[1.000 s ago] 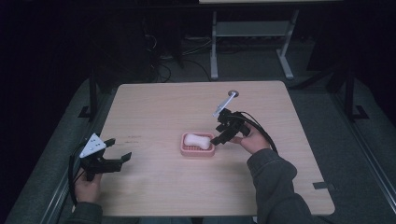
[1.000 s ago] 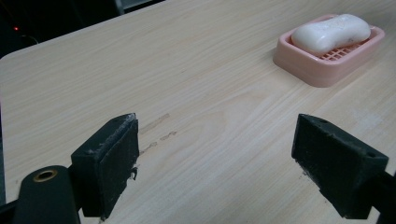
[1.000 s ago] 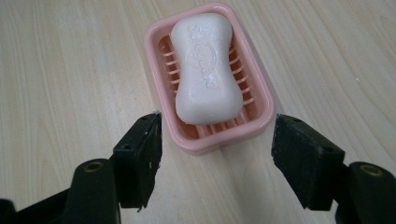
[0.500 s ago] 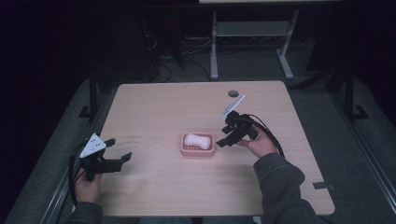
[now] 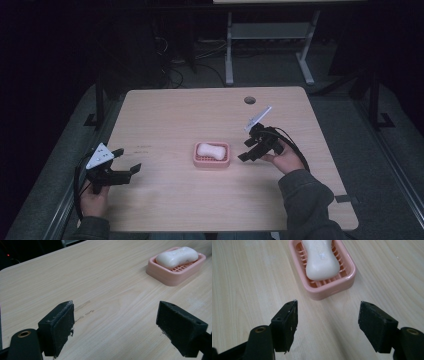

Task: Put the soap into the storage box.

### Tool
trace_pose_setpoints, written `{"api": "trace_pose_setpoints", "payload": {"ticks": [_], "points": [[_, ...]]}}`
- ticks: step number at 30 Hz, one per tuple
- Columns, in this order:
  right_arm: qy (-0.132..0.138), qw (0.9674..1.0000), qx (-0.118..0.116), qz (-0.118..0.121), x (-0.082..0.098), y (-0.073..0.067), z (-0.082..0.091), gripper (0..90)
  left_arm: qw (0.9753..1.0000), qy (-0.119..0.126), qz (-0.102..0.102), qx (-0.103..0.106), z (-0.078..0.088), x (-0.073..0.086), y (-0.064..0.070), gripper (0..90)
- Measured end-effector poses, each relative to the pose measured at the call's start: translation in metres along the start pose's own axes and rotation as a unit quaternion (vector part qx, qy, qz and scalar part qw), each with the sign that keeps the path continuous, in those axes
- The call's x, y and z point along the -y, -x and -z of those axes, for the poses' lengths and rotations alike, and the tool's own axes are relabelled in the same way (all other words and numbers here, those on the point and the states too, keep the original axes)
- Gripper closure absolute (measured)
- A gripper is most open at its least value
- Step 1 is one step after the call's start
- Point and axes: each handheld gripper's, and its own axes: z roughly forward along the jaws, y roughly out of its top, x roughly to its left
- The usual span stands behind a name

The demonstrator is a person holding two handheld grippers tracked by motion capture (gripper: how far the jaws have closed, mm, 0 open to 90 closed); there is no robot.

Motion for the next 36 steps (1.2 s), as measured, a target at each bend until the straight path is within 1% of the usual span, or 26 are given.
{"api": "trace_pose_setpoints", "payload": {"ticks": [3, 5, 7, 8, 9, 11, 13, 14, 15, 17, 22, 24, 26, 27, 28, 36], "points": [[0.005, 1.0, 0.0, -0.005, 0.006, 0.001, 0.002, 31.3, 1.0, -0.001, -0.001, 0.0, 0.0, 0.0, 0.0, 14.5], [0.0, 0.9999, -0.003, -0.014, 0.009, 0.001, 0.003, 30.0, 1.0, -0.003, -0.001, -0.001, 0.0, 0.0, 0.0, 14.5], [0.001, 0.9999, -0.001, -0.011, 0.012, 0.002, 0.005, 30.0, 1.0, -0.002, -0.001, -0.001, 0.0, 0.0, 0.0, 14.5], [0.001, 0.9999, -0.002, -0.016, 0.012, 0.001, 0.006, 30.0, 1.0, -0.002, -0.001, -0.001, 0.0, 0.0, 0.0, 14.5], [0.006, 0.9999, 0.002, -0.013, 0.015, 0.0, 0.007, 30.1, 1.0, 0.0, -0.001, -0.001, 0.0, 0.0, 0.0, 14.5], [0.007, 0.9998, 0.002, -0.019, 0.019, 0.0, 0.008, 30.1, 1.0, -0.002, -0.001, -0.001, 0.0, 0.0, 0.0, 14.5], [0.011, 0.9998, 0.002, -0.019, 0.025, 0.0, 0.008, 30.1, 1.0, 0.0, -0.001, -0.001, 0.0, 0.0, 0.0, 14.5], [0.009, 0.9996, -0.001, -0.027, 0.027, 0.0, 0.009, 30.1, 1.0, -0.001, -0.001, -0.001, 0.0, 0.0, 0.0, 14.5], [0.006, 0.9996, -0.002, -0.029, 0.029, 0.0, 0.008, 30.0, 1.0, -0.002, -0.002, -0.001, 0.0, 0.0, 0.0, 14.5], [0.01, 0.9996, 0.001, -0.025, 0.033, -0.001, 0.009, 30.1, 1.0, -0.002, -0.002, -0.001, 0.0, 0.0, 0.0, 14.5], [0.016, 0.9993, -0.002, -0.034, 0.042, -0.003, 0.011, 30.1, 1.0, 0.0, -0.003, -0.001, 0.0, 0.0, 0.0, 14.5], [0.012, 0.9992, -0.004, -0.039, 0.044, -0.004, 0.012, 29.8, 1.0, 0.0, -0.001, 0.0, 0.0, 0.0, 0.001, 14.5], [0.015, 0.9992, 0.0, -0.036, 0.047, -0.005, 0.014, 30.0, 1.0, -0.002, -0.003, 0.0, 0.0, 0.0, 0.001, 14.5], [0.017, 0.9991, -0.001, -0.039, 0.048, -0.006, 0.015, 29.9, 1.0, -0.004, -0.005, 0.0, 0.0, 0.0, 0.0, 14.5], [0.018, 0.9991, -0.001, -0.038, 0.049, -0.007, 0.016, 29.9, 1.0, -0.001, -0.002, 0.0, 0.0, 0.0, 0.001, 14.5], [0.022, 0.9987, 0.001, -0.045, 0.065, -0.012, 0.019, 29.9, 1.0, -0.002, -0.003, 0.0, 0.0, 0.0, 0.001, 14.5]]}}
